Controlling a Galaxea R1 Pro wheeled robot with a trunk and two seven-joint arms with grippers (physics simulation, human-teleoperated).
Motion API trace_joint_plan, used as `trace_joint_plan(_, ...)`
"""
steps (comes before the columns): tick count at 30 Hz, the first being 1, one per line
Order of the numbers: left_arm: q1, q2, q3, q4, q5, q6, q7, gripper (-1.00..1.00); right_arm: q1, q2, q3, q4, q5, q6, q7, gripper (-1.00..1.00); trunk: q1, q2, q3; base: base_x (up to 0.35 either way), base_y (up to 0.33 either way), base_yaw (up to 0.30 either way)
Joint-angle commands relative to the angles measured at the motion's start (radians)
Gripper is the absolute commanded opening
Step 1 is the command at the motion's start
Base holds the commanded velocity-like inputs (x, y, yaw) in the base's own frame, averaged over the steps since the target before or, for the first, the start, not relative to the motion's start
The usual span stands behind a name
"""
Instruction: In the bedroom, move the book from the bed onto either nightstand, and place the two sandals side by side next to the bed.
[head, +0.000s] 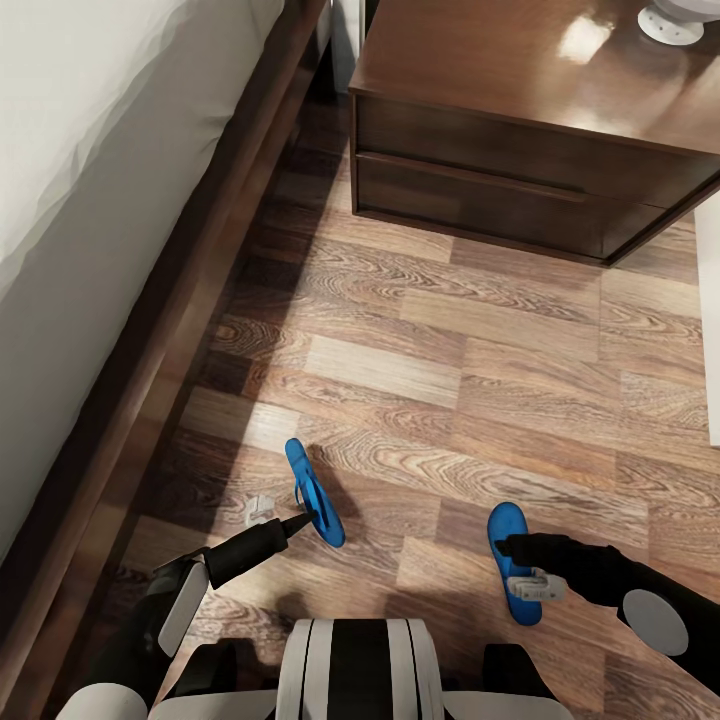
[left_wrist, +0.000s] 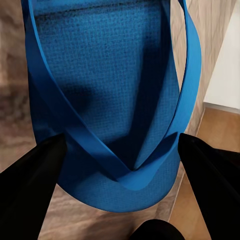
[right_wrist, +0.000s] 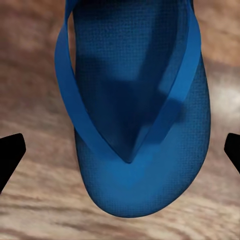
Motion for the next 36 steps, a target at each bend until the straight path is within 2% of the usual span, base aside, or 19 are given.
trace_joint_plan(1,0.000,0.000,0.001,0.000,0.006,0.008,-0.001,-1.00,-0.001,-0.001,0.003,-0.001,0.006,-0.004,0.001,1.00,0.000,0.000,0.000,0.000,0.000,0.000)
trace_joint_plan(10,0.000,0.000,0.001,0.000,0.006,0.008,-0.001,-1.00,-0.001,-0.001,0.003,-0.001,0.006,-0.004,0.001,1.00,0.000,0.000,0.000,0.000,0.000,0.000)
trace_joint_plan(15,0.000,0.000,0.001,0.000,0.006,0.008,-0.001,-1.00,-0.001,0.000,0.003,-0.001,0.006,-0.004,0.000,1.00,0.002,-0.001,-0.020,0.000,0.000,0.000)
trace_joint_plan(26,0.000,0.000,0.001,0.000,0.006,0.008,-0.001,-1.00,-0.001,0.001,0.003,-0.001,0.006,-0.004,0.000,1.00,0.002,-0.001,-0.020,0.000,0.000,0.000)
trace_joint_plan(30,0.000,0.000,0.001,0.000,0.006,0.009,-0.001,-1.00,-0.001,0.001,0.003,-0.001,0.006,-0.004,0.000,1.00,0.004,-0.002,-0.035,0.000,0.000,0.000)
trace_joint_plan(36,0.000,0.000,0.001,0.000,0.006,0.008,-0.001,-1.00,-0.001,0.001,0.003,-0.001,0.006,-0.004,0.000,1.00,0.004,-0.002,-0.035,0.000,0.000,0.000)
